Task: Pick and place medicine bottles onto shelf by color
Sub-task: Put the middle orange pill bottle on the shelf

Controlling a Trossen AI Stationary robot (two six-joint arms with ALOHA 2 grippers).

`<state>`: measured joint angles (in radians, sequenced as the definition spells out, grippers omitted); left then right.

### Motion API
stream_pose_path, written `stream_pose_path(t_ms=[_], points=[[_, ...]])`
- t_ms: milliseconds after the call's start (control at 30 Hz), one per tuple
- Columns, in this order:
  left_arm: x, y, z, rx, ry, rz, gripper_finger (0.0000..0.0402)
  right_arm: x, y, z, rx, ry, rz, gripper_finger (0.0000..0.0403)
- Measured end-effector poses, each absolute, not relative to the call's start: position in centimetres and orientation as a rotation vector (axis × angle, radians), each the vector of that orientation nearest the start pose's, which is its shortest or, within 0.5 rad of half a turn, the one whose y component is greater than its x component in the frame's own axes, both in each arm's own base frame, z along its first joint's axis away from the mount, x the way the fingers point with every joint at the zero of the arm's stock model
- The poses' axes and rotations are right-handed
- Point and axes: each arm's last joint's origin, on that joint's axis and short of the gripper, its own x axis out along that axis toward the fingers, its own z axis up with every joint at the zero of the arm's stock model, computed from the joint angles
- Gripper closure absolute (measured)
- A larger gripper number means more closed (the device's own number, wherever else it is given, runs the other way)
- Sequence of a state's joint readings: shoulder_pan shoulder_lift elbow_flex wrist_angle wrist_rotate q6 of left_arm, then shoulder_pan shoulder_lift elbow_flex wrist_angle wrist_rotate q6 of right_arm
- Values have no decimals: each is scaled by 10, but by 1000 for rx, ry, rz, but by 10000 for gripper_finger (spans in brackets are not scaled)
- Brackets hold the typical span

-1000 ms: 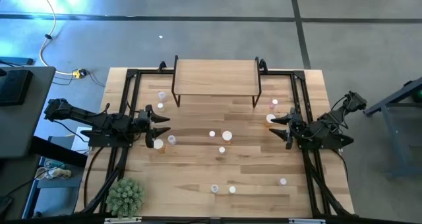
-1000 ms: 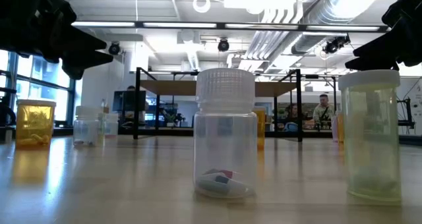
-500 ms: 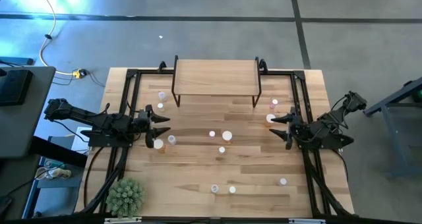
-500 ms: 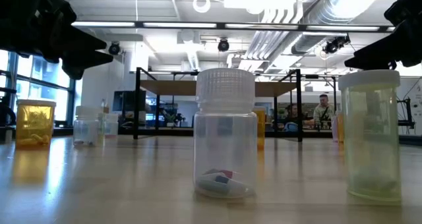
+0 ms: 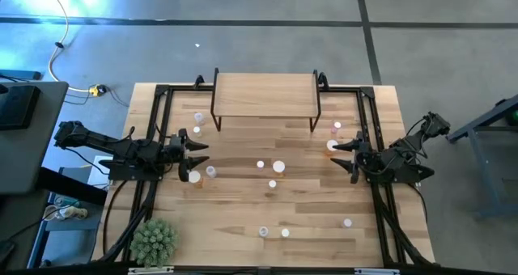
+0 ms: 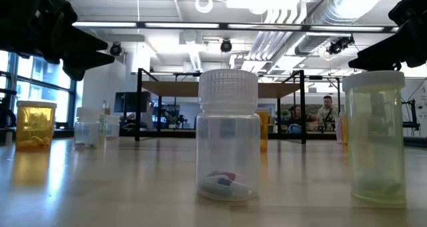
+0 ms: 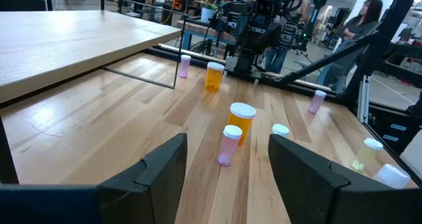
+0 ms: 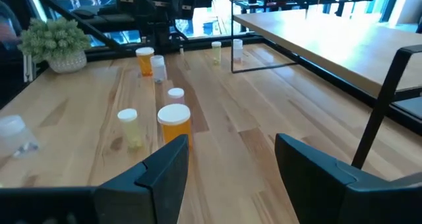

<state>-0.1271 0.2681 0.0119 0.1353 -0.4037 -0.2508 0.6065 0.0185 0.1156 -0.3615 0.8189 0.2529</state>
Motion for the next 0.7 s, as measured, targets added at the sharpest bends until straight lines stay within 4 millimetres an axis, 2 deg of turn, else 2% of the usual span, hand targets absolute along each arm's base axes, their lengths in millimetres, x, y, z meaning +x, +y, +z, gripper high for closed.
stream_pose_path(t_ms=[467, 700], points=[[112, -3, 158, -217, 82, 289, 200, 77, 28, 170, 108, 166, -223, 183], [112, -3, 158, -218, 82, 289, 200, 77, 30, 169, 148, 178, -159, 143]])
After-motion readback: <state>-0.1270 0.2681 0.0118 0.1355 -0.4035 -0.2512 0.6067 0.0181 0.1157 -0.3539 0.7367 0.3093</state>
